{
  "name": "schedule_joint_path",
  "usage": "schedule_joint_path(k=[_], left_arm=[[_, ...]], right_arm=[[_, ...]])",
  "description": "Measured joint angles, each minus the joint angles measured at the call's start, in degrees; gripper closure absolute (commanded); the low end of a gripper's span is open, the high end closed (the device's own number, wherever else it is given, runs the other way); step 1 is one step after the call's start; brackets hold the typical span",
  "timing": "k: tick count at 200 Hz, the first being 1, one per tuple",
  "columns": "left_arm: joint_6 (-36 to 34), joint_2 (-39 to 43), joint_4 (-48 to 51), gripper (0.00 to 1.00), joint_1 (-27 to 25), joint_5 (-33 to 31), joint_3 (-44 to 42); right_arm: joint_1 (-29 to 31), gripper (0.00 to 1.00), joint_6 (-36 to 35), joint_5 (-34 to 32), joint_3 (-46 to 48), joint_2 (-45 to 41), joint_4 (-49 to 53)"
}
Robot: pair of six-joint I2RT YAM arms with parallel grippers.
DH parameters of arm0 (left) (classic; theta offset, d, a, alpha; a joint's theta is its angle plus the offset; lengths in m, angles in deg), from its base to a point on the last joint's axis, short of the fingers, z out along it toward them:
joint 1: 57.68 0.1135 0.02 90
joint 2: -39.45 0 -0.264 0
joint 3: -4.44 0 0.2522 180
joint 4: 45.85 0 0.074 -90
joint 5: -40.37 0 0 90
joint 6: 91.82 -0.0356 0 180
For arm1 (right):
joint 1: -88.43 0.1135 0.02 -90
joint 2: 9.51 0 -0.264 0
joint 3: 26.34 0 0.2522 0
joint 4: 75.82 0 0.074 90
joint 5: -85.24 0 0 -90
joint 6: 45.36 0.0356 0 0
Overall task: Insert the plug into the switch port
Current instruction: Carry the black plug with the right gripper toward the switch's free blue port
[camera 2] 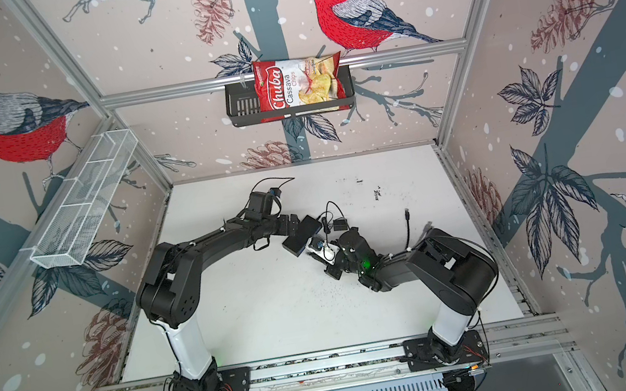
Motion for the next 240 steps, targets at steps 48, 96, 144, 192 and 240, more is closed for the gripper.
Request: schedule_joint_path(k=[48, 96, 144, 192, 240], left_arm=[[3.0, -0.1, -0.2, 0.06, -0.9, -1.2, -1.1], [4.6, -0.1, -0.2, 0.07, -1.6, -1.1, -1.2], [6.0, -0.1, -0.7, 0.07, -2.4, -1.1, -1.6], [7.0, -0.6, -1.5, 0.09, -2.7, -0.8, -1.2], [7.5, -1.2, -2.3, 0.11, -3.2, -0.5, -1.8]], right_arm=[[1.7, 0.98, 1.7, -2.8, -2.1, 2.9, 1.8], [2.4, 0.98, 4.3, -5.5, -3.8, 5.2, 2.8], [2.9, 0.98, 7.1, -7.3, -4.8, 7.2, 2.3], [3.0, 0.98, 9.0, -9.2, -5.1, 8.9, 0.5], [2.8, 0.98, 10.4, -10.8, -5.0, 10.4, -3.6]])
